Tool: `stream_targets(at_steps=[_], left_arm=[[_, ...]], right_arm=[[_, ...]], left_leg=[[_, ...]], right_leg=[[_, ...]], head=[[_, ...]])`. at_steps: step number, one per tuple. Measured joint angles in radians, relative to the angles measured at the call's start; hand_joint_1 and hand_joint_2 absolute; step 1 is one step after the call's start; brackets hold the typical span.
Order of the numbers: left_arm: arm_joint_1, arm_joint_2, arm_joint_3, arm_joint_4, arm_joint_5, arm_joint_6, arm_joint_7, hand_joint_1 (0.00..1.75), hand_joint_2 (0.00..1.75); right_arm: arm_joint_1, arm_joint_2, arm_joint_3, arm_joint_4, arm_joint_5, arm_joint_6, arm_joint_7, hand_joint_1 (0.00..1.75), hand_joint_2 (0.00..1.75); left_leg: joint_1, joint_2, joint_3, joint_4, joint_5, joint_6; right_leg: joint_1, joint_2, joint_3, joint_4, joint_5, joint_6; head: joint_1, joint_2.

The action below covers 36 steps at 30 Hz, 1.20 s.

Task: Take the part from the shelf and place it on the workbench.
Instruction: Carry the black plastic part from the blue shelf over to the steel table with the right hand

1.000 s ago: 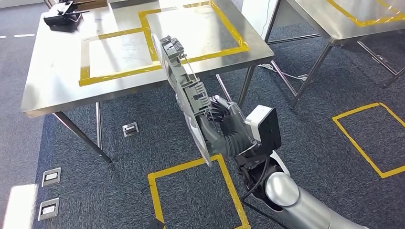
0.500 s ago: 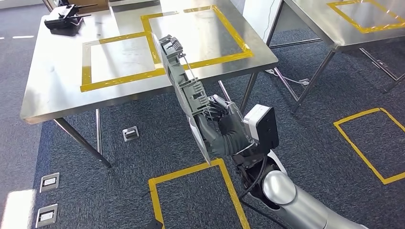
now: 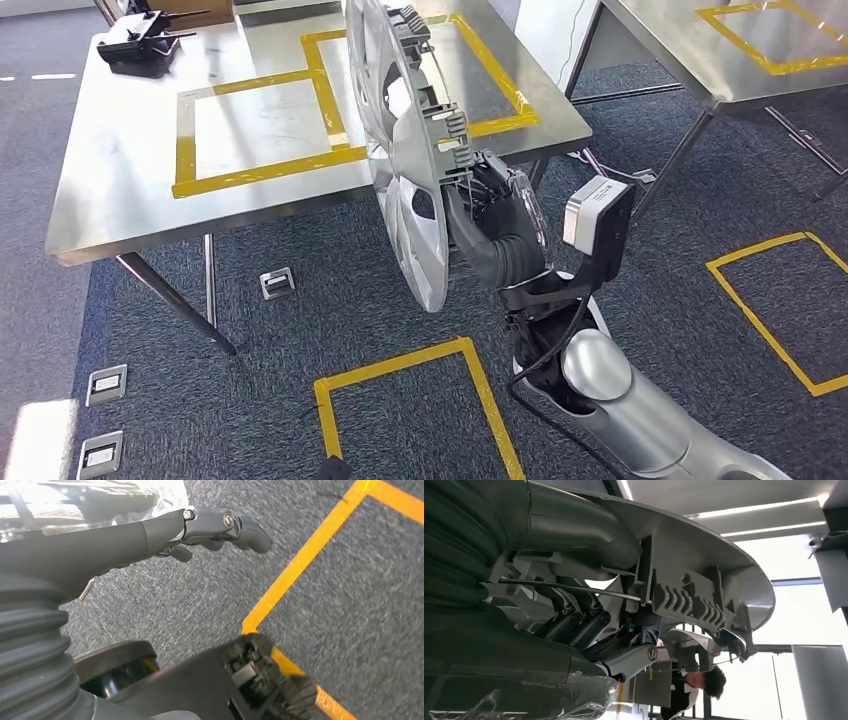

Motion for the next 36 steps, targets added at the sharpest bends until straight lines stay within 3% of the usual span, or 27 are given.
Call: stream_targets(at_steps=[3, 6, 7, 8, 9, 11, 12, 14, 18, 20, 22, 23, 24, 25, 27, 28, 30, 33, 34, 36], left_arm=[[-0.003, -0.001, -0.001, -0.001, -0.003, -0.006, 0.002, 0.00, 1.75], [-0.003, 0.000, -0.001, -0.001, -0.005, -0.009, 0.005, 0.00, 1.75], [-0.002, 0.000, -0.001, -0.001, -0.006, -0.011, 0.006, 0.00, 1.75], [-0.002, 0.000, -0.002, -0.001, -0.007, -0.012, 0.007, 0.00, 1.75], [-0.002, 0.000, -0.002, -0.001, -0.009, -0.013, 0.008, 0.00, 1.75], [-0.004, 0.001, -0.003, -0.001, -0.011, -0.014, 0.009, 0.00, 1.75], [-0.005, 0.001, -0.004, -0.001, -0.012, -0.014, 0.010, 0.00, 1.75], [-0.008, 0.001, -0.005, -0.001, -0.014, -0.015, 0.011, 0.00, 1.75], [-0.010, 0.000, -0.007, -0.001, -0.016, -0.016, 0.011, 0.00, 1.75], [-0.012, -0.001, -0.007, -0.001, -0.019, -0.017, 0.011, 0.00, 1.75], [-0.014, -0.001, -0.007, -0.001, -0.021, -0.020, 0.012, 0.00, 1.75], [-0.014, -0.001, -0.007, -0.001, -0.022, -0.021, 0.012, 0.00, 1.75], [-0.013, -0.001, -0.007, -0.001, -0.023, -0.023, 0.013, 0.00, 1.75], [-0.013, -0.002, -0.007, -0.001, -0.023, -0.025, 0.013, 0.00, 1.75], [-0.013, -0.003, -0.007, -0.001, -0.024, -0.026, 0.013, 0.00, 1.75], [-0.013, -0.004, -0.007, -0.001, -0.024, -0.027, 0.013, 0.00, 1.75], [-0.014, -0.006, -0.007, -0.001, -0.024, -0.027, 0.013, 0.00, 1.75], [-0.014, -0.008, -0.007, -0.002, -0.025, -0.030, 0.013, 0.00, 1.75], [-0.014, -0.008, -0.007, -0.002, -0.025, -0.030, 0.013, 0.00, 1.75], [-0.014, -0.007, -0.007, -0.002, -0.025, -0.030, 0.013, 0.00, 1.75]], right_arm=[[-0.014, 0.004, -0.012, 0.001, -0.007, -0.009, -0.001, 1.75, 1.75], [-0.023, 0.009, -0.017, 0.007, -0.009, -0.015, -0.002, 1.75, 1.75], [-0.026, 0.011, -0.018, 0.009, -0.009, -0.017, -0.002, 1.75, 1.75], [-0.027, 0.012, -0.020, 0.012, -0.009, -0.020, -0.002, 1.75, 1.75], [-0.029, 0.014, -0.022, 0.015, -0.009, -0.023, -0.002, 1.75, 1.75], [-0.035, 0.016, -0.025, 0.020, -0.009, -0.028, -0.001, 1.75, 1.75], [-0.040, 0.016, -0.026, 0.022, -0.009, -0.031, 0.000, 1.75, 1.75], [-0.051, 0.016, -0.028, 0.027, -0.009, -0.034, 0.003, 1.75, 1.75], [-0.067, 0.016, -0.032, 0.038, -0.008, -0.039, 0.011, 1.75, 1.75], [-0.075, 0.016, -0.032, 0.045, -0.007, -0.040, 0.016, 1.75, 1.75], [-0.080, 0.016, -0.031, 0.054, -0.005, -0.040, 0.020, 1.75, 1.75], [-0.080, 0.016, -0.031, 0.059, -0.005, -0.040, 0.021, 1.75, 1.75], [-0.080, 0.016, -0.031, 0.064, -0.005, -0.040, 0.022, 1.75, 1.75], [-0.081, 0.016, -0.030, 0.069, -0.005, -0.040, 0.023, 1.75, 1.75], [-0.083, 0.016, -0.030, 0.078, -0.005, -0.040, 0.024, 1.75, 1.75], [-0.085, 0.017, -0.030, 0.082, -0.005, -0.040, 0.025, 1.75, 1.75], [-0.090, 0.017, -0.029, 0.089, -0.005, -0.040, 0.025, 1.75, 1.75], [-0.095, 0.018, -0.026, 0.100, -0.004, -0.040, 0.026, 1.75, 1.75], [-0.095, 0.019, -0.026, 0.103, -0.004, -0.040, 0.026, 1.75, 1.75], [-0.095, 0.019, -0.024, 0.111, -0.002, -0.040, 0.027, 1.75, 1.75]], left_leg=[[0.000, 0.002, -0.011, 0.028, -0.023, -0.013], [0.002, 0.003, -0.097, 0.199, -0.090, -0.024], [0.004, 0.003, -0.126, 0.246, -0.098, -0.029], [0.006, 0.003, -0.141, 0.261, -0.087, -0.033], [0.009, 0.005, -0.137, 0.238, -0.058, -0.037], [0.013, 0.008, -0.090, 0.120, 0.021, -0.043], [0.012, 0.009, -0.065, 0.065, 0.044, -0.041], [0.008, 0.010, -0.038, 0.014, 0.039, -0.027], [0.008, 0.005, -0.025, -0.002, 0.027, 0.003], [0.010, 0.005, -0.018, -0.004, 0.023, 0.013], [0.007, 0.005, -0.015, -0.003, 0.018, 0.019], [0.006, 0.005, -0.012, -0.003, 0.015, 0.021], [0.006, 0.003, -0.008, -0.003, 0.011, 0.022], [0.006, 0.001, -0.001, -0.002, 0.005, 0.021], [0.007, -0.003, 0.015, -0.003, -0.007, 0.016], [0.006, -0.004, 0.020, -0.002, -0.012, 0.012], [0.007, -0.004, 0.022, -0.003, -0.019, 0.001], [0.006, -0.001, 0.021, -0.004, -0.028, -0.013], [0.006, 0.000, 0.016, 0.009, -0.038, -0.016], [0.004, 0.002, -0.028, 0.099, -0.076, -0.020]], right_leg=[[-0.008, -0.003, 0.017, -0.021, 0.000, -0.009], [-0.010, -0.008, 0.032, -0.027, -0.006, -0.018], [-0.011, -0.008, 0.035, -0.027, -0.010, -0.018], [-0.012, -0.008, 0.039, -0.026, -0.014, -0.017], [-0.014, -0.008, 0.044, -0.024, -0.019, -0.014], [-0.019, -0.006, 0.057, -0.019, -0.032, -0.005], [-0.019, -0.005, 0.061, -0.015, -0.039, 0.001], [-0.018, -0.005, 0.060, -0.011, -0.045, 0.012], [-0.018, -0.006, 0.053, 0.012, -0.063, 0.031], [-0.017, -0.005, 0.009, 0.102, -0.102, 0.036], [-0.017, -0.004, -0.069, 0.231, -0.142, 0.037], [-0.017, -0.004, -0.101, 0.273, -0.144, 0.036], [-0.017, -0.004, -0.116, 0.281, -0.128, 0.034], [-0.016, -0.004, -0.113, 0.250, -0.092, 0.030], [-0.013, -0.004, -0.069, 0.126, -0.009, 0.022], [-0.010, -0.003, -0.046, 0.071, 0.017, 0.017], [-0.003, -0.002, -0.019, 0.015, 0.018, 0.008], [-0.005, 0.000, -0.007, -0.007, 0.004, -0.003], [-0.008, -0.001, -0.001, -0.013, 0.003, -0.007], [-0.011, -0.004, 0.009, -0.020, -0.001, -0.015]], head=[[0.000, 0.000], [-0.003, 0.000], [-0.003, 0.000], [-0.003, 0.000], [-0.003, 0.000], [-0.004, 0.000], [-0.006, 0.000], [-0.008, 0.000], [-0.006, 0.000], [0.000, 0.000], [0.004, 0.000], [0.004, 0.000], [0.005, 0.000], [0.005, 0.000], [0.004, 0.000], [0.004, 0.000], [0.004, 0.000], [0.006, 0.000], [0.005, 0.000], [0.002, 0.000]])
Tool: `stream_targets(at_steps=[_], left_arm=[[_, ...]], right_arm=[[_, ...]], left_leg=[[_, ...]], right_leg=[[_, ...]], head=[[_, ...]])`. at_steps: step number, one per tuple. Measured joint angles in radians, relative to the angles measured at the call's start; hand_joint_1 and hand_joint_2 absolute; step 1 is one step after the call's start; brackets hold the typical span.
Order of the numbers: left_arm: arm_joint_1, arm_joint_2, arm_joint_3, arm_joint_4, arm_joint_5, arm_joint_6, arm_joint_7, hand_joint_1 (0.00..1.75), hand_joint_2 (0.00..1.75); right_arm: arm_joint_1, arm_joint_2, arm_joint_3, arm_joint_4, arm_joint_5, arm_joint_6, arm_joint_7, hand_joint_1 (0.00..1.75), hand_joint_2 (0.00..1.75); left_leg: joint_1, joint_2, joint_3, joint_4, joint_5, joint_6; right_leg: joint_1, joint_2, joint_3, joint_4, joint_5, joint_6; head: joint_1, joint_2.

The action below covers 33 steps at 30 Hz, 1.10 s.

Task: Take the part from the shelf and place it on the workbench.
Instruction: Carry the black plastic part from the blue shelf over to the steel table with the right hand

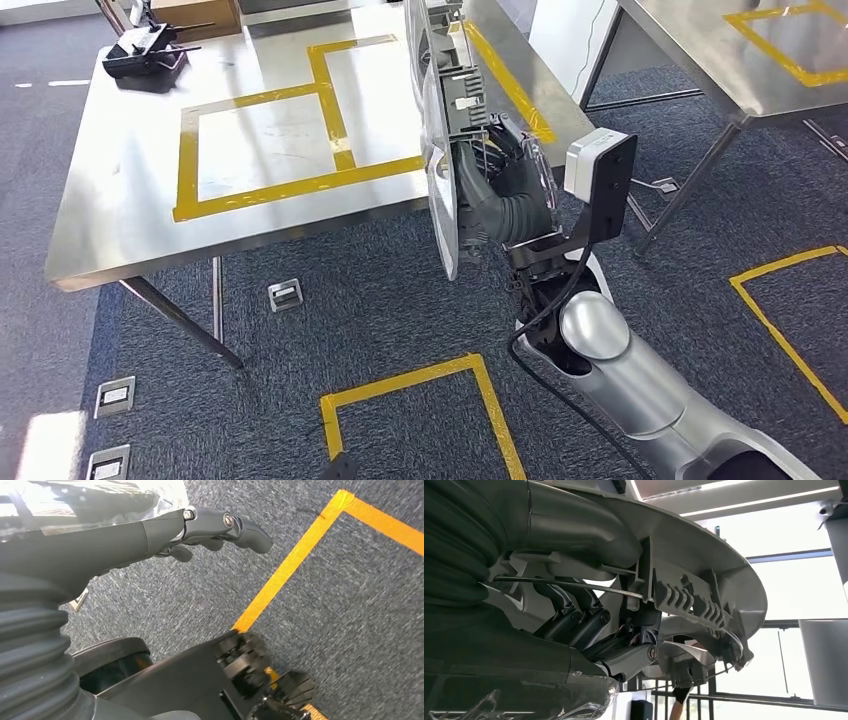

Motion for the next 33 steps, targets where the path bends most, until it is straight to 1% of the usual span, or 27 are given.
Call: stream_targets(at_steps=[1, 2, 3, 4, 5, 6, 7, 8, 9, 11, 13, 14, 15, 17, 18, 19, 20, 21, 22, 23, 24, 25, 27, 29, 30, 31, 33], left_arm=[[0.001, 0.000, 0.000, 0.000, 0.000, 0.000, 0.000, 0.00, 1.75], [0.002, 0.001, 0.000, 0.000, 0.000, 0.000, 0.000, 0.00, 1.75], [0.003, 0.001, 0.000, 0.000, 0.000, 0.000, 0.000, 0.00, 1.75], [0.003, 0.001, 0.000, 0.000, 0.000, 0.000, 0.000, 0.00, 1.75], [0.003, 0.001, 0.000, 0.000, 0.000, 0.000, 0.000, 0.00, 1.75], [0.003, 0.001, 0.000, 0.000, 0.000, 0.000, 0.000, 0.00, 1.75], [0.002, 0.001, 0.000, 0.000, 0.000, 0.000, 0.000, 0.00, 1.75], [0.002, 0.001, 0.000, 0.000, -0.001, 0.000, -0.001, 0.00, 1.75], [0.001, 0.001, 0.000, 0.000, -0.001, 0.000, -0.002, 0.00, 1.75], [0.002, 0.002, 0.000, 0.001, -0.002, 0.000, -0.003, 0.00, 1.75], [0.003, 0.002, 0.000, 0.001, -0.003, 0.000, -0.003, 0.00, 1.75], [0.003, 0.001, 0.000, 0.001, -0.003, 0.000, -0.004, 0.00, 1.75], [0.003, 0.001, 0.000, 0.001, -0.004, 0.000, -0.004, 0.00, 1.75], [0.002, 0.001, 0.000, 0.001, -0.004, 0.000, -0.004, 0.00, 1.75], [0.002, 0.001, 0.000, 0.001, -0.005, 0.000, -0.004, 0.00, 1.75], [0.002, 0.001, 0.000, 0.001, -0.006, 0.000, -0.004, 0.00, 1.75], [0.003, 0.001, 0.000, 0.001, -0.007, 0.000, -0.004, 0.00, 1.75], [0.003, 0.001, 0.000, 0.001, -0.007, 0.000, -0.004, 0.00, 1.75], [0.003, 0.001, 0.000, 0.001, -0.008, 0.000, -0.004, 0.00, 1.75], [0.003, 0.001, 0.000, 0.001, -0.008, 0.000, -0.003, 0.00, 1.75], [0.002, 0.001, 0.000, 0.001, -0.008, 0.000, -0.003, 0.00, 1.75], [0.002, 0.001, 0.000, 0.001, -0.009, 0.000, -0.002, 0.00, 1.75], [0.001, 0.000, 0.000, 0.001, -0.008, 0.000, -0.002, 0.00, 1.75], [0.001, 0.001, 0.000, 0.001, -0.008, 0.000, -0.004, 0.00, 1.75], [0.001, 0.001, 0.000, 0.001, -0.008, 0.001, -0.006, 0.00, 1.75], [0.002, 0.001, 0.000, 0.001, -0.008, 0.001, -0.007, 0.00, 1.75], [0.004, 0.001, 0.000, 0.001, -0.007, 0.002, -0.009, 0.00, 1.75]], right_arm=[[0.000, 0.000, 0.001, 0.004, 0.001, 0.000, 0.000, 1.75, 1.75], [0.000, 0.000, 0.002, 0.008, 0.003, 0.000, 0.000, 1.75, 1.75], [0.000, 0.001, 0.002, 0.012, 0.004, 0.000, 0.000, 1.75, 1.75], [0.000, 0.001, 0.002, 0.015, 0.004, 0.000, 0.001, 1.75, 1.75], [0.000, 0.002, 0.002, 0.018, 0.005, 0.000, 0.001, 1.75, 1.75], [0.001, 0.003, 0.002, 0.020, 0.005, 0.000, 0.002, 1.75, 1.75], [0.000, 0.004, 0.002, 0.021, 0.005, -0.001, 0.002, 1.75, 1.75], [0.000, 0.005, 0.002, 0.022, 0.005, -0.001, 0.002, 1.75, 1.75], [-0.001, 0.006, 0.002, 0.022, 0.006, -0.002, 0.002, 1.75, 1.75], [-0.001, 0.006, 0.002, 0.023, 0.007, -0.002, 0.003, 1.75, 1.75], [-0.001, 0.006, 0.002, 0.023, 0.008, -0.003, 0.003, 1.75, 1.75], [-0.001, 0.006, 0.001, 0.024, 0.009, -0.003, 0.003, 1.75, 1.75], [0.000, 0.006, 0.001, 0.025, 0.009, -0.003, 0.003, 1.75, 1.75], [0.003, 0.006, 0.002, 0.026, 0.009, -0.003, 0.003, 1.75, 1.75], [0.006, 0.006, 0.002, 0.027, 0.009, -0.003, 0.003, 1.75, 1.75], [0.008, 0.006, 0.003, 0.028, 0.009, -0.003, 0.004, 1.75, 1.75], [0.009, 0.006, 0.003, 0.029, 0.009, -0.003, 0.004, 1.75, 1.75], [0.009, 0.006, 0.002, 0.029, 0.009, -0.003, 0.004, 1.75, 1.75], [0.010, 0.006, 0.002, 0.030, 0.009, -0.003, 0.004, 1.75, 1.75], [0.009, 0.006, 0.002, 0.030, 0.009, -0.003, 0.004, 1.75, 1.75], [0.008, 0.007, 0.002, 0.030, 0.009, -0.003, 0.004, 1.75, 1.75], [0.008, 0.007, 0.002, 0.031, 0.010, -0.003, 0.004, 1.75, 1.75], [0.008, 0.008, 0.002, 0.031, 0.011, -0.003, 0.003, 1.75, 1.75], [0.009, 0.008, 0.002, 0.032, 0.011, -0.003, 0.004, 1.75, 1.75], [0.009, 0.008, 0.002, 0.033, 0.011, -0.003, 0.004, 1.75, 1.75], [0.010, 0.008, 0.002, 0.035, 0.011, -0.002, 0.005, 1.75, 1.75], [0.011, 0.008, 0.004, 0.038, 0.011, -0.002, 0.004, 1.75, 1.75]], left_leg=[[0.000, 0.000, -0.036, 0.066, -0.021, -0.002], [0.000, 0.000, -0.073, 0.126, -0.034, -0.004], [0.001, 0.000, -0.099, 0.159, -0.030, -0.007], [0.001, 0.001, -0.108, 0.153, -0.006, -0.010], [0.002, 0.002, -0.098, 0.112, 0.035, -0.011], [0.003, 0.004, -0.076, 0.048, 0.079, -0.012], [0.001, 0.005, -0.053, -0.008, 0.111, -0.010], [-0.001, 0.005, -0.032, -0.053, 0.127, -0.006], [-0.003, 0.005, -0.018, -0.080, 0.125, 0.000], [-0.005, 0.004, -0.007, -0.098, 0.109, 0.011], [0.000, 0.003, -0.001, -0.107, 0.106, 0.019], [0.003, 0.003, 0.003, -0.110, 0.105, 0.024], [0.005, 0.003, 0.007, -0.112, 0.104, 0.027], [0.005, 0.004, 0.011, -0.112, 0.099, 0.033], [0.004, 0.003, 0.013, -0.112, 0.096, 0.034], [0.004, 0.003, 0.016, -0.112, 0.093, 0.035], [0.005, 0.001, 0.022, -0.112, 0.088, 0.034], [0.005, 0.000, 0.030, -0.111, 0.082, 0.031], [0.005, -0.002, 0.038, -0.111, 0.075, 0.027], [0.004, -0.002, 0.044, -0.110, 0.069, 0.022], [0.003, -0.002, 0.046, -0.109, 0.064, 0.016], [0.002, -0.002, 0.046, -0.108, 0.062, 0.011], [0.002, -0.002, 0.047, -0.111, 0.059, 0.003], [0.002, 0.000, 0.045, -0.099, 0.044, -0.006], [0.002, 0.001, 0.033, -0.069, 0.027, -0.009], [0.002, 0.003, 0.010, -0.020, 0.005, -0.011], [0.002, 0.003, -0.060, 0.109, -0.038, -0.013]], right_leg=[[0.000, -0.001, 0.003, 0.000, -0.003, -0.003], [0.000, -0.002, 0.006, 0.001, -0.006, -0.005], [0.000, -0.001, 0.010, 0.002, -0.010, -0.006], [-0.001, 0.000, 0.015, 0.003, -0.015, -0.005], [-0.001, 0.001, 0.023, 0.005, -0.021, -0.003], [-0.002, 0.002, 0.031, 0.007, -0.028, -0.001], [-0.001, 0.003, 0.037, 0.009, -0.034, 0.003], [0.000, 0.004, 0.041, 0.010, -0.039, 0.007], [0.000, 0.004, 0.041, 0.011, -0.042, 0.012], [0.001, 0.003, 0.038, 0.010, -0.043, 0.022], [0.001, 0.002, 0.037, 0.016, -0.052, 0.032], [0.001, 0.002, 0.025, 0.042, -0.065, 0.037], [0.001, 0.002, 0.001, 0.088, -0.085, 0.040], [-0.001, 0.002, -0.078, 0.221, -0.129, 0.045], [-0.002, 0.002, -0.111, 0.271, -0.137, 0.046], [-0.003, 0.002, -0.130, 0.290, -0.127, 0.046], [-0.003, 0.002, -0.129, 0.268, -0.096, 0.045], [-0.004, 0.002, -0.110, 0.212, -0.053, 0.043], [-0.004, 0.002, -0.083, 0.146, -0.014, 0.041], [-0.002, 0.002, -0.058, 0.088, 0.012, 0.038], [0.000, 0.003, -0.039, 0.048, 0.020, 0.033], [0.002, 0.005, -0.031, 0.031, 0.015, 0.029], [0.003, 0.007, -0.027, 0.020, 0.005, 0.017], [-0.001, 0.006, -0.019, 0.016, 0.001, 0.006], [-0.002, 0.005, -0.014, 0.013, -0.001, 0.000], [-0.003, 0.003, -0.009, 0.011, -0.004, -0.005], [-0.001, 0.002, -0.002, 0.011, -0.009, -0.012]], head=[[-0.001, 0.000], [-0.001, 0.000], [-0.002, 0.000], [-0.002, 0.000], [-0.002, 0.000], [-0.002, 0.000], [-0.002, 0.000], [-0.003, 0.000], [-0.004, 0.000], [-0.004, 0.000], [-0.002, 0.000], [0.000, 0.000], [0.002, 0.000], [0.005, 0.000], [0.005, 0.000], [0.005, 0.000], [0.006, 0.000], [0.006, 0.000], [0.006, 0.000], [0.006, 0.000], [0.005, 0.000], [0.004, 0.000], [0.003, 0.000], [0.001, 0.000], [-0.001, 0.000], [-0.003, 0.000], [-0.006, 0.000]])
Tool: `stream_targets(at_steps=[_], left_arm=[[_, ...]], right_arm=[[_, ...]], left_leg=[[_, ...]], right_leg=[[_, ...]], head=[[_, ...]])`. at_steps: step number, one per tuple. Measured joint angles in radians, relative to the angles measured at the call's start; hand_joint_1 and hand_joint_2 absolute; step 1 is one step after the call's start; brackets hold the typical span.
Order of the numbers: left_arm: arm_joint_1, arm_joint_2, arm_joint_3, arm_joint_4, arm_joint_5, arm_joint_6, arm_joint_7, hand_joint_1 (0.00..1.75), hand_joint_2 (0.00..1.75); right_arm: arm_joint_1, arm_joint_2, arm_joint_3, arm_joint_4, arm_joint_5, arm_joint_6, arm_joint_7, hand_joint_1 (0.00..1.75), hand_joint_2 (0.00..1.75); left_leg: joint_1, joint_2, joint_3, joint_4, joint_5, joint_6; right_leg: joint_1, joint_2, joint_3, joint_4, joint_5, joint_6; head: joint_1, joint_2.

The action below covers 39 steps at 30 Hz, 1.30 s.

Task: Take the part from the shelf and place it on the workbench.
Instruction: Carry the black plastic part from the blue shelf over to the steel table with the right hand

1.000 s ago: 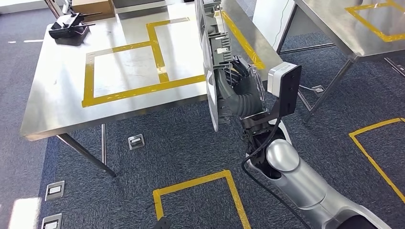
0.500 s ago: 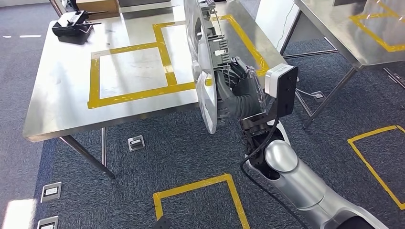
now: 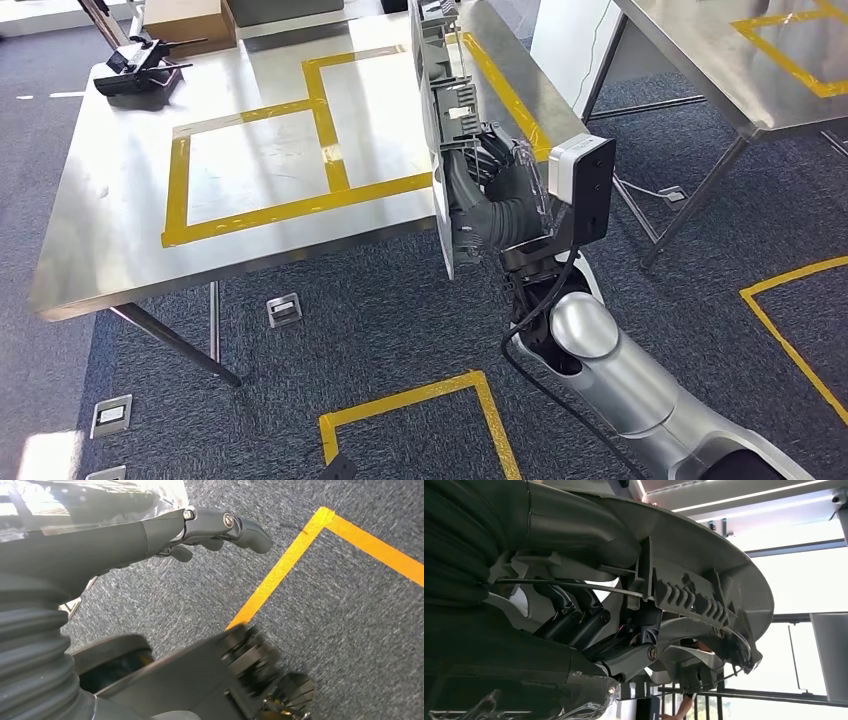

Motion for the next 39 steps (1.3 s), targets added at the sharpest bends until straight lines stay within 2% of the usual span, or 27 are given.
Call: stream_targets(at_steps=[1, 2, 3, 5, 6, 7, 9, 12, 13, 15, 16, 17, 18, 19, 20, 21, 22, 23, 27, 29, 31, 32, 33, 34, 35, 37, 39], left_arm=[[0.002, 0.000, 0.000, 0.000, 0.000, 0.000, 0.000, 0.00, 1.75], [0.004, 0.000, 0.000, 0.000, 0.000, 0.000, -0.001, 0.00, 1.75], [0.004, 0.000, 0.000, 0.000, 0.001, 0.000, -0.001, 0.00, 1.75], [0.004, 0.000, 0.000, 0.000, 0.000, 0.000, -0.002, 0.00, 1.75], [0.003, 0.001, 0.000, 0.000, 0.000, 0.000, -0.003, 0.00, 1.75], [0.002, 0.001, 0.000, 0.000, 0.000, 0.001, -0.003, 0.00, 1.75], [0.002, 0.001, 0.000, 0.000, 0.000, 0.001, -0.003, 0.00, 1.75], [0.003, 0.002, 0.000, 0.000, 0.000, 0.001, -0.004, 0.00, 1.75], [0.003, 0.002, 0.000, 0.000, 0.000, 0.001, -0.004, 0.00, 1.75], [0.001, 0.001, 0.000, 0.000, -0.001, 0.001, -0.005, 0.00, 1.75], [0.001, 0.001, 0.000, 0.000, -0.001, 0.001, -0.005, 0.00, 1.75], [0.002, 0.001, 0.000, 0.000, -0.001, 0.001, -0.005, 0.00, 1.75], [0.003, 0.002, 0.000, 0.000, -0.001, 0.001, -0.005, 0.00, 1.75], [0.004, 0.001, 0.000, 0.000, -0.001, 0.001, -0.005, 0.00, 1.75], [0.004, 0.001, 0.000, 0.000, -0.001, 0.001, -0.005, 0.00, 1.75], [0.004, 0.002, 0.000, 0.000, -0.001, 0.001, -0.006, 0.00, 1.75], [0.003, 0.002, 0.000, 0.001, -0.001, 0.001, -0.006, 0.00, 1.75], [0.003, 0.002, 0.000, 0.001, -0.001, 0.001, -0.006, 0.00, 1.75], [0.004, 0.001, 0.000, 0.001, -0.002, 0.001, -0.006, 0.00, 1.75], [0.003, 0.002, 0.000, 0.001, -0.002, 0.002, -0.006, 0.00, 1.75], [0.004, 0.002, 0.000, 0.001, -0.002, 0.002, -0.006, 0.00, 1.75], [0.005, 0.002, 0.000, 0.001, -0.002, 0.002, -0.006, 0.00, 1.75], [0.007, 0.002, 0.000, 0.001, -0.002, 0.002, -0.006, 0.00, 1.75], [0.007, 0.002, 0.000, 0.001, -0.002, 0.002, -0.006, 0.00, 1.75], [0.007, 0.002, 0.000, 0.001, -0.002, 0.002, -0.006, 0.00, 1.75], [0.007, 0.002, 0.000, 0.001, -0.003, 0.001, -0.006, 0.00, 1.75], [0.006, 0.002, 0.000, 0.001, -0.003, 0.001, -0.006, 0.00, 1.75]], right_arm=[[0.001, 0.000, 0.001, 0.001, 0.000, 0.000, 0.000, 1.75, 1.75], [0.003, 0.000, 0.002, 0.002, 0.000, 0.000, 0.000, 1.75, 1.75], [0.004, 0.000, 0.002, 0.003, 0.000, 0.000, 0.000, 1.75, 1.75], [0.005, 0.001, 0.004, 0.003, 0.000, 0.000, 0.000, 1.75, 1.75], [0.004, 0.001, 0.004, 0.003, 0.000, 0.000, 0.000, 1.75, 1.75], [0.004, 0.002, 0.004, 0.003, 0.000, 0.000, 0.000, 1.75, 1.75], [0.003, 0.003, 0.004, 0.004, 0.000, 0.000, -0.001, 1.75, 1.75], [0.003, 0.003, 0.003, 0.003, 0.000, 0.000, -0.001, 1.75, 1.75], [0.003, 0.003, 0.003, 0.003, 0.000, 0.000, -0.001, 1.75, 1.75], [0.004, 0.003, 0.004, 0.003, 0.000, 0.000, -0.002, 1.75, 1.75], [0.006, 0.003, 0.004, 0.004, 0.000, 0.000, -0.002, 1.75, 1.75], [0.007, 0.003, 0.004, 0.004, 0.000, 0.000, -0.002, 1.75, 1.75], [0.008, 0.003, 0.004, 0.004, 0.000, 0.000, -0.002, 1.75, 1.75], [0.008, 0.003, 0.004, 0.005, 0.000, 0.000, -0.002, 1.75, 1.75], [0.008, 0.003, 0.004, 0.005, 0.000, 0.000, -0.002, 1.75, 1.75], [0.008, 0.003, 0.004, 0.006, 0.000, 0.000, -0.002, 1.75, 1.75], [0.007, 0.004, 0.005, 0.006, 0.000, 0.001, -0.002, 1.75, 1.75], [0.007, 0.004, 0.004, 0.007, 0.000, 0.001, -0.003, 1.75, 1.75], [0.008, 0.005, 0.004, 0.008, 0.000, 0.002, -0.004, 1.75, 1.75], [0.008, 0.006, 0.004, 0.008, 0.000, 0.002, -0.005, 1.75, 1.75], [0.009, 0.006, 0.004, 0.008, 0.000, 0.003, -0.006, 1.75, 1.75], [0.009, 0.006, 0.004, 0.009, 0.000, 0.002, -0.006, 1.75, 1.75], [0.010, 0.006, 0.005, 0.009, 0.000, 0.002, -0.006, 1.75, 1.75], [0.010, 0.006, 0.005, 0.009, 0.000, 0.002, -0.006, 1.75, 1.75], [0.010, 0.006, 0.005, 0.009, 0.000, 0.002, -0.006, 1.75, 1.75], [0.010, 0.006, 0.004, 0.009, 0.000, 0.002, -0.006, 1.75, 1.75], [0.010, 0.006, 0.004, 0.009, 0.000, 0.003, -0.008, 1.75, 1.75]], left_leg=[[0.000, 0.000, -0.030, 0.047, -0.006, -0.001], [0.000, 0.000, -0.047, 0.062, 0.006, -0.001], [0.000, 0.000, -0.045, 0.041, 0.036, 0.001], [-0.002, 0.000, 0.002, -0.081, 0.119, 0.010], [-0.005, 0.000, 0.028, -0.140, 0.146, 0.016], [-0.008, 0.001, 0.049, -0.182, 0.156, 0.022], [-0.014, 0.000, 0.064, -0.212, 0.147, 0.029], [-0.006, 0.000, 0.074, -0.228, 0.144, 0.039], [-0.002, 0.000, 0.077, -0.231, 0.144, 0.043], [0.000, 0.001, 0.079, -0.230, 0.141, 0.048], [0.001, 0.001, 0.080, -0.229, 0.138, 0.049], [0.001, 0.001, 0.082, -0.228, 0.135, 0.049], [0.001, 0.000, 0.085, -0.226, 0.131, 0.048], [0.002, 0.000, 0.089, -0.223, 0.126, 0.046], [0.003, -0.001, 0.095, -0.221, 0.120, 0.042], [0.002, -0.002, 0.098, -0.218, 0.113, 0.037], [0.000, -0.002, 0.100, -0.216, 0.108, 0.031], [-0.001, -0.002, 0.101, -0.214, 0.105, 0.026], [-0.001, 0.000, 0.102, -0.205, 0.087, 0.007], [0.000, 0.001, 0.066, -0.124, 0.048, 0.001], [0.000, 0.002, -0.001, 0.002, 0.007, -0.002], [0.000, 0.002, -0.028, 0.042, 0.006, -0.002], [0.000, 0.002, -0.039, 0.049, 0.022, 0.000], [-0.001, 0.002, -0.033, 0.018, 0.056, 0.003], [-0.002, 0.002, -0.011, -0.042, 0.100, 0.009], [-0.009, 0.002, 0.037, -0.152, 0.152, 0.023], [-0.016, 0.002, 0.062, -0.199, 0.146, 0.032]], right_leg=[[0.001, 0.000, 0.004, 0.000, -0.003, -0.002], [0.002, 0.001, 0.008, 0.000, -0.006, -0.002], [0.002, 0.002, 0.014, 0.001, -0.010, -0.001], [0.003, 0.004, 0.029, 0.000, -0.019, 0.002], [0.004, 0.005, 0.034, 0.000, -0.023, 0.005], [0.004, 0.005, 0.036, 0.001, -0.025, 0.010], [0.004, 0.003, 0.035, 0.000, -0.026, 0.020], [0.004, 0.001, 0.029, 0.016, -0.042, 0.037], [0.004, 0.001, 0.013, 0.051, -0.061, 0.042], [0.000, 0.001, -0.052, 0.172, -0.112, 0.049], [-0.002, 0.001, -0.087, 0.232, -0.128, 0.052], [-0.003, 0.001, -0.111, 0.265, -0.127, 0.054], [-0.005, 0.001, -0.117, 0.262, -0.106, 0.056], [-0.006, 0.001, -0.103, 0.221, -0.070, 0.056], [-0.007, 0.000, -0.077, 0.156, -0.030, 0.056], [-0.006, -0.001, -0.050, 0.096, -0.003, 0.054], [-0.004, 0.000, -0.028, 0.050, 0.010, 0.049], [-0.003, 0.000, -0.016, 0.025, 0.009, 0.044], [-0.004, 0.003, -0.003, 0.013, -0.006, 0.017], [-0.006, 0.001, 0.008, 0.009, -0.011, 0.006], [-0.004, 0.000, 0.016, 0.009, -0.018, -0.001], [-0.002, 0.001, 0.020, 0.009, -0.021, -0.003], [-0.001, 0.003, 0.026, 0.009, -0.025, -0.003], [0.001, 0.004, 0.033, 0.009, -0.030, -0.003], [0.002, 0.005, 0.041, 0.009, -0.036, -0.001], [0.003, 0.007, 0.055, 0.007, -0.045, 0.004], [0.003, 0.006, 0.057, 0.005, -0.050, 0.014]], head=[[0.000, 0.000], [-0.001, 0.000], [-0.001, 0.000], [-0.002, 0.000], [-0.002, 0.000], [-0.002, 0.000], [-0.004, 0.000], [-0.001, 0.000], [0.001, 0.000], [0.005, 0.000], [0.006, 0.000], [0.006, 0.000], [0.007, 0.000], [0.007, 0.000], [0.007, 0.000], [0.008, 0.000], [0.008, 0.000], [0.007, 0.000], [0.003, 0.000], [-0.001, 0.000], [-0.004, 0.000], [-0.004, 0.000], [-0.004, 0.000], [-0.004, 0.000], [-0.004, 0.000], [-0.003, 0.000], [-0.004, 0.000]])
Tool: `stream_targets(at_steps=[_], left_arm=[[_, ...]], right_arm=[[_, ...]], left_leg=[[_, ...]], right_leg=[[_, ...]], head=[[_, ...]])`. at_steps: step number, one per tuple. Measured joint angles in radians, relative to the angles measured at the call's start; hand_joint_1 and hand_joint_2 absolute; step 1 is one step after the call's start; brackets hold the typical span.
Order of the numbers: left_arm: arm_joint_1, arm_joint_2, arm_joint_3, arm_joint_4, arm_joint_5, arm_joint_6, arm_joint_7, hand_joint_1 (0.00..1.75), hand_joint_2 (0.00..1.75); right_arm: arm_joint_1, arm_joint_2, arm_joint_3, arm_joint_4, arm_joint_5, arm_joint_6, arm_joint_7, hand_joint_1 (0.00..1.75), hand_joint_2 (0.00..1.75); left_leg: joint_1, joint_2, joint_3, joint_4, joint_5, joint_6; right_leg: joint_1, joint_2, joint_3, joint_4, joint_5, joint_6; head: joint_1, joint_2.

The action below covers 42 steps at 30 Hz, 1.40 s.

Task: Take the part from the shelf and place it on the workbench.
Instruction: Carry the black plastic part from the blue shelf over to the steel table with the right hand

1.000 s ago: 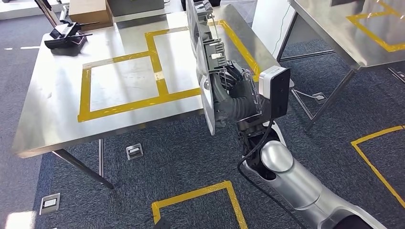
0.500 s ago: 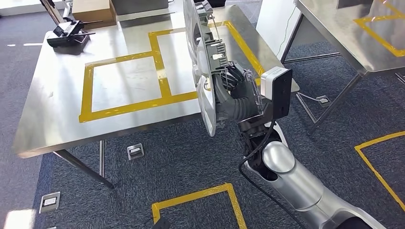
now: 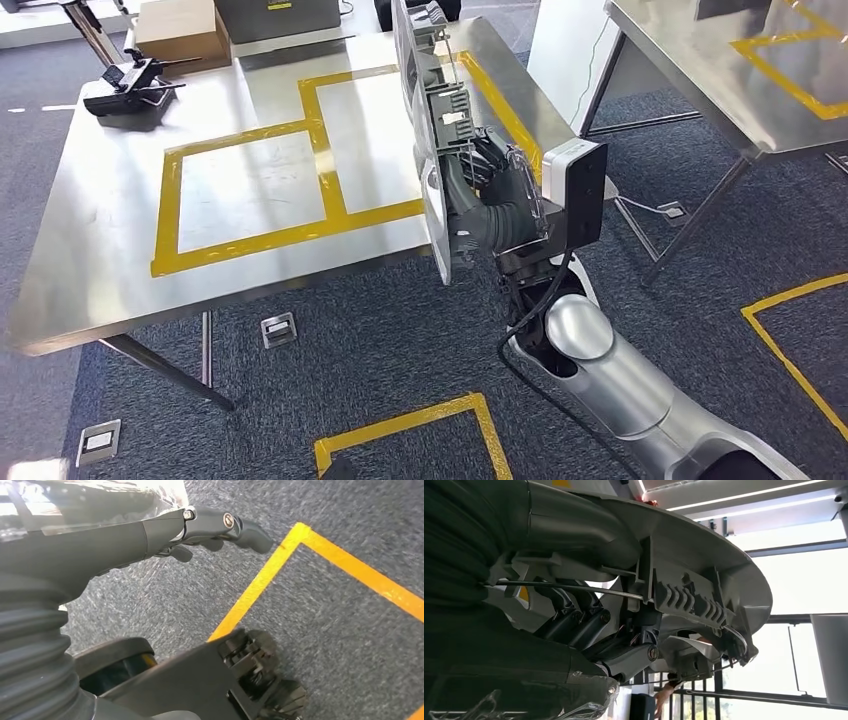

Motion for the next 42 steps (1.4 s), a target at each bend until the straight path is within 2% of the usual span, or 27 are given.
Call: stream_targets(at_steps=[3, 4, 5, 7, 8, 9, 10, 12, 13, 15, 18, 20, 22, 23, 24, 25, 26, 28, 29, 30, 33, 35, 38, 39, 40, 41, 42], left_arm=[[0.001, 0.000, 0.000, 0.000, -0.001, 0.000, 0.000, 0.00, 1.75], [0.001, 0.000, 0.000, 0.000, -0.002, 0.000, 0.000, 0.00, 1.75], [0.000, -0.001, 0.000, 0.000, -0.002, 0.000, 0.000, 0.00, 1.75], [0.000, -0.001, 0.000, 0.000, -0.004, 0.000, 0.000, 0.00, 1.75], [0.000, -0.001, 0.000, 0.000, -0.004, 0.000, 0.000, 0.00, 1.75], [0.001, -0.001, 0.000, 0.000, -0.004, 0.000, 0.000, 0.00, 1.75], [0.002, -0.001, 0.000, 0.000, -0.004, 0.000, 0.000, 0.00, 1.75], [0.002, -0.001, 0.000, 0.000, -0.004, 0.000, 0.000, 0.00, 1.75], [0.002, -0.001, 0.000, 0.000, -0.004, 0.000, 0.000, 0.00, 1.75], [0.000, -0.001, 0.000, 0.001, -0.005, 0.000, 0.000, 0.00, 1.75], [-0.001, -0.001, 0.000, 0.000, -0.007, -0.002, 0.000, 0.00, 1.75], [-0.003, -0.001, 0.000, 0.000, -0.007, -0.001, 0.000, 0.00, 1.75], [-0.003, -0.001, 0.000, 0.000, -0.007, -0.001, 0.000, 0.00, 1.75], [-0.001, -0.001, 0.000, 0.000, -0.007, -0.001, 0.001, 0.00, 1.75], [0.001, -0.001, 0.000, 0.000, -0.007, -0.002, 0.001, 0.00, 1.75], [0.002, -0.001, 0.000, 0.000, -0.007, -0.002, 0.001, 0.00, 1.75], [0.003, -0.001, 0.000, 0.000, -0.007, -0.002, 0.001, 0.00, 1.75], [0.002, -0.001, 0.000, 0.000, -0.007, -0.002, 0.000, 0.00, 1.75], [0.002, -0.001, 0.000, 0.000, -0.007, -0.002, 0.000, 0.00, 1.75], [0.001, -0.001, 0.000, 0.000, -0.007, -0.002, 0.000, 0.00, 1.75], [0.002, 0.000, 0.000, 0.001, -0.007, -0.001, 0.001, 0.00, 1.75], [0.002, 0.000, 0.000, 0.001, -0.007, 0.000, 0.000, 0.00, 1.75], [0.001, -0.001, 0.001, 0.001, -0.007, 0.000, 0.000, 0.00, 1.75], [0.001, -0.001, 0.001, 0.001, -0.007, 0.000, 0.000, 0.00, 1.75], [0.002, -0.001, 0.001, 0.001, -0.007, 0.000, 0.000, 0.00, 1.75], [0.003, -0.001, 0.001, 0.001, -0.007, 0.000, 0.000, 0.00, 1.75], [0.004, -0.001, 0.001, 0.001, -0.007, 0.000, 0.000, 0.00, 1.75]], right_arm=[[0.001, 0.000, -0.002, -0.001, 0.000, 0.000, -0.001, 1.75, 1.75], [0.001, 0.000, -0.002, -0.001, 0.000, 0.000, -0.001, 1.75, 1.75], [0.001, 0.000, -0.003, -0.001, 0.000, 0.000, -0.001, 1.75, 1.75], [0.004, 0.000, -0.003, 0.000, 0.000, 0.001, -0.001, 1.75, 1.75], [0.007, 0.000, -0.003, 0.000, 0.000, 0.001, -0.001, 1.75, 1.75], [0.009, 0.000, -0.003, 0.000, 0.000, 0.001, -0.001, 1.75, 1.75], [0.010, 0.000, -0.003, 0.000, 0.000, 0.001, 0.000, 1.75, 1.75], [0.011, 0.000, -0.003, 0.000, 0.000, 0.001, 0.000, 1.75, 1.75], [0.010, 0.000, -0.003, 0.001, 0.000, 0.001, 0.000, 1.75, 1.75], [0.009, 0.000, -0.003, 0.002, 0.000, 0.001, 0.000, 1.75, 1.75], [0.009, 0.000, -0.005, 0.002, 0.000, 0.001, -0.001, 1.75, 1.75], [0.009, 0.001, -0.006, 0.003, 0.000, 0.001, 0.000, 1.75, 1.75], [0.009, 0.001, -0.006, 0.005, 0.000, 0.002, 0.000, 1.75, 1.75], [0.009, 0.001, -0.006, 0.006, 0.000, 0.003, 0.000, 1.75, 1.75], [0.010, 0.001, -0.006, 0.008, 0.000, 0.004, 0.000, 1.75, 1.75], [0.011, 0.001, -0.006, 0.009, 0.000, 0.005, 0.000, 1.75, 1.75], [0.011, 0.001, -0.005, 0.009, 0.000, 0.006, 0.000, 1.75, 1.75], [0.011, 0.001, -0.005, 0.010, 0.000, 0.007, 0.000, 1.75, 1.75], [0.010, 0.002, -0.005, 0.010, -0.001, 0.008, 0.000, 1.75, 1.75], [0.009, 0.002, -0.005, 0.010, -0.002, 0.009, 0.000, 1.75, 1.75], [0.008, 0.002, -0.007, 0.011, -0.004, 0.010, -0.002, 1.75, 1.75], [0.007, 0.002, -0.007, 0.011, -0.004, 0.010, -0.002, 1.75, 1.75], [0.009, 0.002, -0.006, 0.012, -0.004, 0.010, -0.002, 1.75, 1.75], [0.011, 0.002, -0.005, 0.013, -0.004, 0.010, -0.002, 1.75, 1.75], [0.012, 0.002, -0.005, 0.014, -0.004, 0.010, -0.002, 1.75, 1.75], [0.012, 0.002, -0.005, 0.015, -0.004, 0.010, -0.002, 1.75, 1.75], [0.012, 0.002, -0.005, 0.016, -0.004, 0.009, -0.002, 1.75, 1.75]], left_leg=[[0.005, 0.000, 0.018, -0.028, -0.010, 0.011], [0.009, 0.000, 0.024, -0.035, -0.010, 0.015], [0.013, 0.000, 0.032, -0.039, -0.011, 0.018], [0.014, 0.000, 0.042, -0.040, -0.020, 0.022], [0.014, 0.000, 0.047, -0.039, -0.025, 0.023], [0.015, 0.000, 0.054, -0.038, -0.032, 0.022], [0.015, -0.001, 0.063, -0.036, -0.041, 0.020], [0.018, -0.003, 0.083, -0.032, -0.061, 0.012], [0.018, -0.003, 0.089, -0.028, -0.071, 0.006], [0.016, -0.002, 0.092, -0.027, -0.082, -0.006], [0.016, 0.000, 0.097, -0.029, -0.095, -0.021], [0.017, 0.001, 0.070, 0.029, -0.123, -0.028], [0.017, 0.001, -0.004, 0.159, -0.164, -0.031], [0.017, 0.001, -0.047, 0.221, -0.175, -0.032], [0.017, 0.001, -0.079, 0.257, -0.169, -0.032], [0.017, 0.001, -0.094, 0.256, -0.142, -0.031], [0.017, 0.001, -0.090, 0.218, -0.099, -0.029], [0.014, 0.001, -0.049, 0.093, -0.010, -0.020], [0.011, 0.000, -0.029, 0.045, 0.010, -0.015], [0.007, 0.000, -0.013, 0.012, 0.011, -0.010], [0.006, -0.001, 0.012, -0.022, -0.013, 0.004], [0.012, -0.002, 0.029, -0.031, -0.018, 0.013], [0.014, -0.002, 0.048, -0.034, -0.033, 0.020], [0.014, -0.002, 0.056, -0.033, -0.040, 0.020], [0.014, -0.002, 0.065, -0.033, -0.048, 0.020], [0.014, -0.003, 0.077, -0.033, -0.057, 0.018], [0.015, -0.004, 0.091, -0.033, -0.068, 0.016]], right_leg=[[0.000, -0.003, -0.001, 0.004, -0.010, 0.017], [0.000, -0.004, -0.010, 0.025, -0.021, 0.022], [0.000, -0.004, -0.031, 0.067, -0.039, 0.026], [-0.004, -0.005, -0.106, 0.194, -0.079, 0.034], [-0.007, -0.005, -0.141, 0.245, -0.086, 0.037], [-0.009, -0.005, -0.162, 0.264, -0.072, 0.040], [-0.010, -0.005, -0.163, 0.242, -0.038, 0.041], [-0.011, -0.006, -0.126, 0.125, 0.049, 0.042], [-0.010, -0.006, -0.103, 0.070, 0.072, 0.040], [-0.005, -0.005, -0.080, 0.023, 0.069, 0.029], [-0.006, -0.003, -0.070, 0.009, 0.054, 0.009], [-0.010, -0.005, -0.058, 0.003, 0.047, -0.002], [-0.009, -0.006, -0.046, 0.001, 0.037, -0.009], [-0.009, -0.005, -0.040, 0.001, 0.031, -0.010], [-0.008, -0.004, -0.032, 0.001, 0.024, -0.010], [-0.008, -0.002, -0.022, 0.001, 0.017, -0.009], [-0.007, -0.001, -0.010, 0.001, 0.008, -0.007], [-0.006, 0.001, 0.015, 0.001, -0.010, -0.001], [-0.006, 0.002, 0.023, -0.001, -0.016, 0.003], [-0.006, 0.002, 0.026, -0.003, -0.020, 0.009], [-0.008, 0.000, 0.030, -0.001, -0.022, 0.027], [-0.007, -0.002, 0.014, 0.041, -0.037, 0.035], [-0.009, -0.004, -0.096, 0.209, -0.089, 0.044], [-0.009, -0.004, -0.132, 0.251, -0.094, 0.046], [-0.009, -0.004, -0.152, 0.260, -0.081, 0.046], [-0.009, -0.004, -0.154, 0.231, -0.048, 0.044], [-0.009, -0.005, -0.141, 0.172, 0.002, 0.042]], head=[[0.000, 0.000], [0.002, 0.000], [0.004, 0.000], [0.008, 0.000], [0.009, 0.000], [0.009, 0.000], [0.010, 0.000], [0.010, 0.000], [0.011, 0.000], [0.009, 0.000], [0.005, 0.000], [0.003, 0.000], [0.001, 0.000], [0.001, 0.000], [0.001, 0.000], [0.000, 0.000], [0.000, 0.000], [0.000, 0.000], [0.000, 0.000], [-0.001, 0.000], [-0.002, 0.000], [0.002, 0.000], [0.009, 0.000], [0.009, 0.000], [0.009, 0.000], [0.010, 0.000], [0.010, 0.000]])
